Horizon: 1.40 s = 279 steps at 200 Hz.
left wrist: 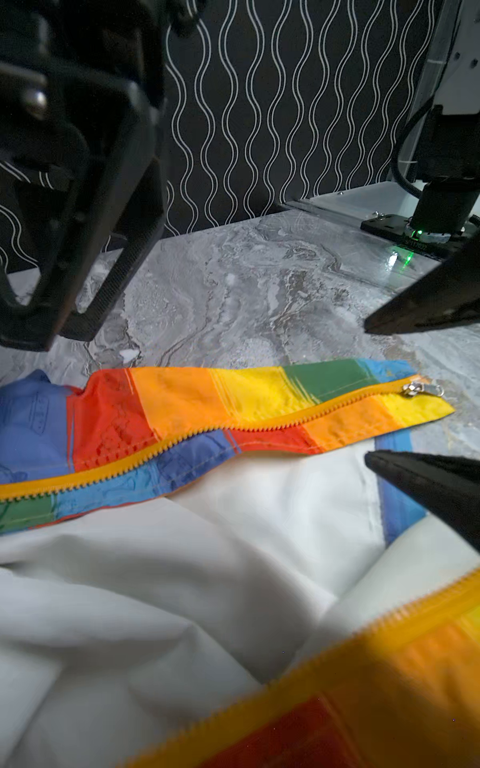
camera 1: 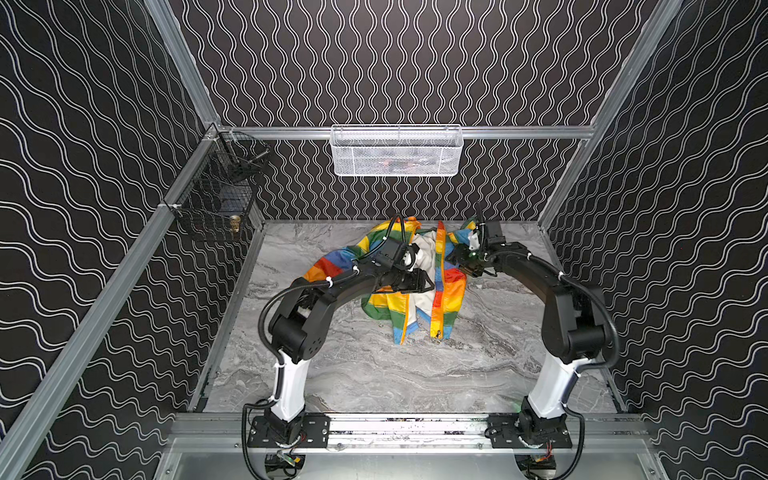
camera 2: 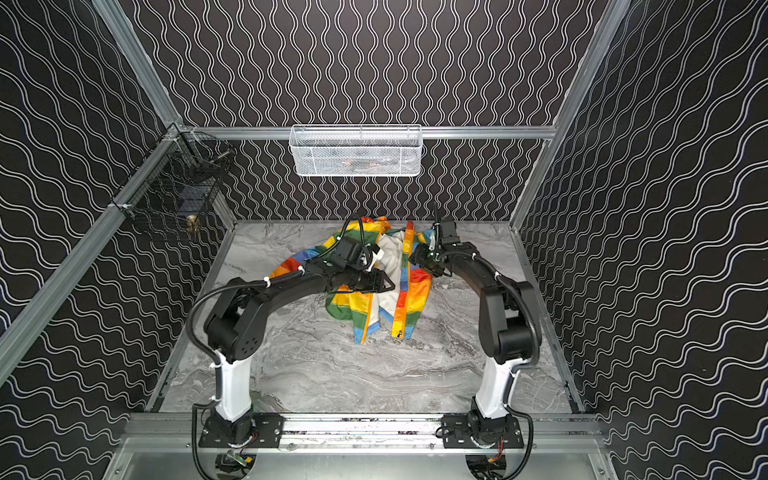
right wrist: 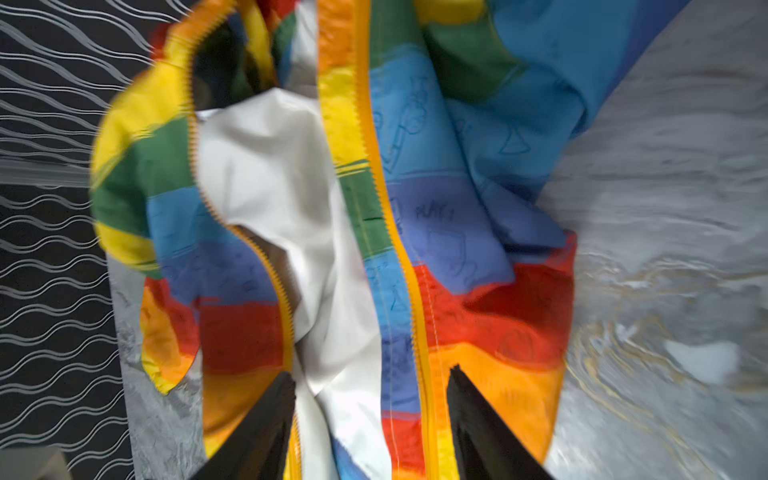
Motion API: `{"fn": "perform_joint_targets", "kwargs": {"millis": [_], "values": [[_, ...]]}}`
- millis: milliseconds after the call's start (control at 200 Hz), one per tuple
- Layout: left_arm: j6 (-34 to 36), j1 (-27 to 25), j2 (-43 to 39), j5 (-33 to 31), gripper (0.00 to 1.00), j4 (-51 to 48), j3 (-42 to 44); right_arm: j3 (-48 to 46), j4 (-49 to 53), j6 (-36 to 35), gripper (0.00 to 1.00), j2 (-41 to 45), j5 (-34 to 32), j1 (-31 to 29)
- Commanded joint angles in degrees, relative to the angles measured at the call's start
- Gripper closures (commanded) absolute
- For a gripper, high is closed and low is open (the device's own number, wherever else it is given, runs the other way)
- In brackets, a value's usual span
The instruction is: Zip up the jacket
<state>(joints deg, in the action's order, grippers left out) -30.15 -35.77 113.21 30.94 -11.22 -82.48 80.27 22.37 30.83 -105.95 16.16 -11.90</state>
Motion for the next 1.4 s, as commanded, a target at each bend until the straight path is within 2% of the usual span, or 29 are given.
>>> {"fn": "perform_joint_targets", "kwargs": {"millis": [0, 135, 270, 500, 611, 781, 911, 1206, 1391], "values": [[1.28, -0.61, -5.55, -2.45, 0.52, -2.14, 3.41, -2.39, 1.27, -0.35, 0.42, 4.41, -0.11, -0.1], [0.97, -0.61, -14.41, -6.94, 0.52, -5.07, 10.04, -7.63, 0.3, 0.56, 0.47, 10.38, 2.18, -0.75], [0.4, 0.29, -22.88, -12.17, 0.51, -8.5, 16.54, -12.08, -1.18, 2.54, 0.5, 14.46, 3.17, -4.52], [-4.52, 6.77, -32.32, -12.7, 0.51, -7.3, 28.63, -14.94, -7.55, 9.14, 0.48, 13.59, 6.11, -15.14], [-7.02, 8.26, -32.8, -10.77, 0.53, -4.94, 32.71, -15.15, -11.05, 11.72, 0.49, 10.41, 7.63, -18.93], [-12.02, 9.05, -32.37, -6.95, 0.54, 2.25, 38.12, -14.32, -11.64, 12.66, 0.52, 5.68, 5.72, -23.09], [-13.71, 9.06, -31.09, -5.32, 0.53, 6.47, 40.32, -15.21, -11.44, 12.67, 0.54, 3.88, 4.1, -23.5], [-14.23, 9.1, -28.62, -3.83, 0.53, 9.61, 41.52, -17.24, -14.95, 14.21, 0.54, 0.55, 6.59, -23.87], [-14.54, 9.06, -26.9, -2.61, 0.57, 11.5, 41.94, -19.25, -17.37, 15.6, 0.49, 0.74, 7.64, -23.87]]}}
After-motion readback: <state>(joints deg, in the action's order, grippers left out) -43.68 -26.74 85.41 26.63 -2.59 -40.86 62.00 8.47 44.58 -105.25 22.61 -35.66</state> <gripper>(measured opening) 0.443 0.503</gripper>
